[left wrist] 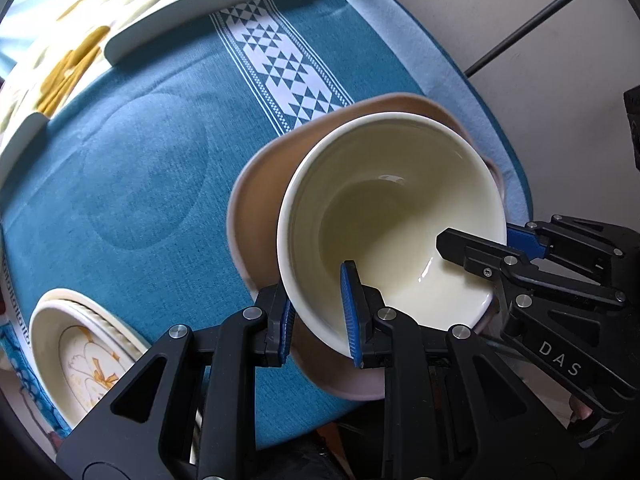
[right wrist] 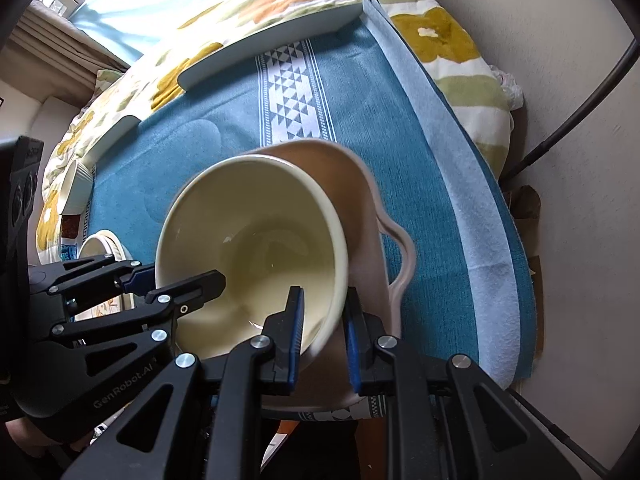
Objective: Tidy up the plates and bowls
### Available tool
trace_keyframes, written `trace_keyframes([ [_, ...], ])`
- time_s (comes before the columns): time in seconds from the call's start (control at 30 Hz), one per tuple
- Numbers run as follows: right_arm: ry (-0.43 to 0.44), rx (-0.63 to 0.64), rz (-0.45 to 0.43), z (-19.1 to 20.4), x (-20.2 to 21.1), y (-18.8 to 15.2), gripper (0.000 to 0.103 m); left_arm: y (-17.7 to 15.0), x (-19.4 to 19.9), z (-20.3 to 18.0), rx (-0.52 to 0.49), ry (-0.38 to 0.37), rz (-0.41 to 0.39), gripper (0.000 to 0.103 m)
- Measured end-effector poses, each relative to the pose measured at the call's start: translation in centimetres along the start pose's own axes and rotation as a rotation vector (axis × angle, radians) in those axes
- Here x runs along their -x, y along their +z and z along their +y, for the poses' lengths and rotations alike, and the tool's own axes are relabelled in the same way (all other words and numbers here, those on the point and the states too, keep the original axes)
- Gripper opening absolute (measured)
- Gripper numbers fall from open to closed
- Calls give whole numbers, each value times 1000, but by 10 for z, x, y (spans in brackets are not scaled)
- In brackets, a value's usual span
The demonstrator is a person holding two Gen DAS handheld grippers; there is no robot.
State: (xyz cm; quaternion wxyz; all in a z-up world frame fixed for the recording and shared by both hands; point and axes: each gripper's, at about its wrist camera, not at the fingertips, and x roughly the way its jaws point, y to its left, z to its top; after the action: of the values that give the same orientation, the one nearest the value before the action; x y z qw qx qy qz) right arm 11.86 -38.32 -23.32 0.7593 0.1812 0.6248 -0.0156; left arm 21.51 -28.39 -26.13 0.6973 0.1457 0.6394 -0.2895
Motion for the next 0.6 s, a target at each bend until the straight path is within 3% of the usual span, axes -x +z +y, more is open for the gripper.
trace_keyframes([
  [0.6, 8, -22, -14, -4, 4, -2, 18, 1, 5, -14, -85, 121, -35, 19],
])
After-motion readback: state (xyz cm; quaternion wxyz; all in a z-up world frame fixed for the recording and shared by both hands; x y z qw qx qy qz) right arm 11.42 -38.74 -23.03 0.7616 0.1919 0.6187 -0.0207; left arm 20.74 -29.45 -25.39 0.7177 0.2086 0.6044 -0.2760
